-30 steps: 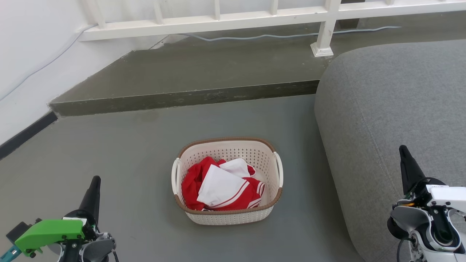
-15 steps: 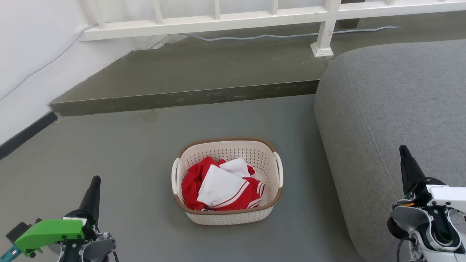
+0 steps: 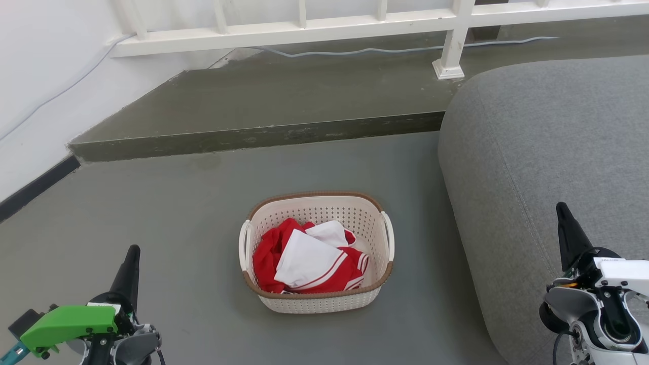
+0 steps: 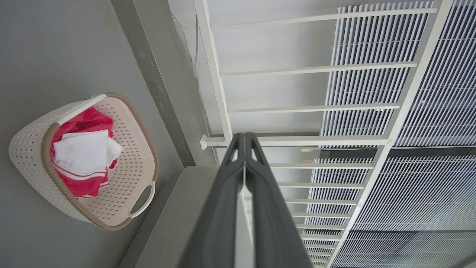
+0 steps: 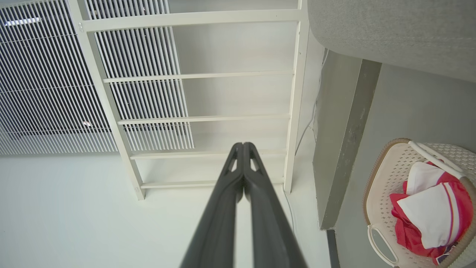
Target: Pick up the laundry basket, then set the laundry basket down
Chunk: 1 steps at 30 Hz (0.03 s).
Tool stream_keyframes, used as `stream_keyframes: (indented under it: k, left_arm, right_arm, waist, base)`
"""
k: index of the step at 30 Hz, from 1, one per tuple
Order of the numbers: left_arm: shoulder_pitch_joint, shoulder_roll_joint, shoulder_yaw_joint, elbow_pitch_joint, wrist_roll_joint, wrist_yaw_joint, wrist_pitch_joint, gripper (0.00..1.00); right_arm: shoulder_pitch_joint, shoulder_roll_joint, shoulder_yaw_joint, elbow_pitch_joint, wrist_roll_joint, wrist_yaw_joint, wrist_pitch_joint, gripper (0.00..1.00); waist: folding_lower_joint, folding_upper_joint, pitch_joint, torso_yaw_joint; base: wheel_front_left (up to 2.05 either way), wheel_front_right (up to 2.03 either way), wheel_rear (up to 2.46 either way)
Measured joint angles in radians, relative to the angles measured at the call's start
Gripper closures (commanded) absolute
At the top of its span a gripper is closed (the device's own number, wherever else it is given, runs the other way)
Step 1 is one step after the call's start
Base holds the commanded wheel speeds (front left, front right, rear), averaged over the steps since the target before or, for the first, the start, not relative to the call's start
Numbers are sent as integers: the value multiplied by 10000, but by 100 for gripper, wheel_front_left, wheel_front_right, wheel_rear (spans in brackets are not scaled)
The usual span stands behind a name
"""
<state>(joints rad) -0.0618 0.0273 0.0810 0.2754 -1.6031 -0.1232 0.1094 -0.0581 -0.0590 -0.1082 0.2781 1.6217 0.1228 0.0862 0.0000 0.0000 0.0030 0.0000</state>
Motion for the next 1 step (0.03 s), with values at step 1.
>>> stream_keyframes:
  k: [1]
  left_arm:
    - [0, 0, 0, 0, 0, 0, 0, 100]
  right_arm:
    - [0, 0, -2, 0, 0, 0, 0, 100]
  waist:
    - [0, 0, 0, 0]
  base:
    - [0, 0, 0]
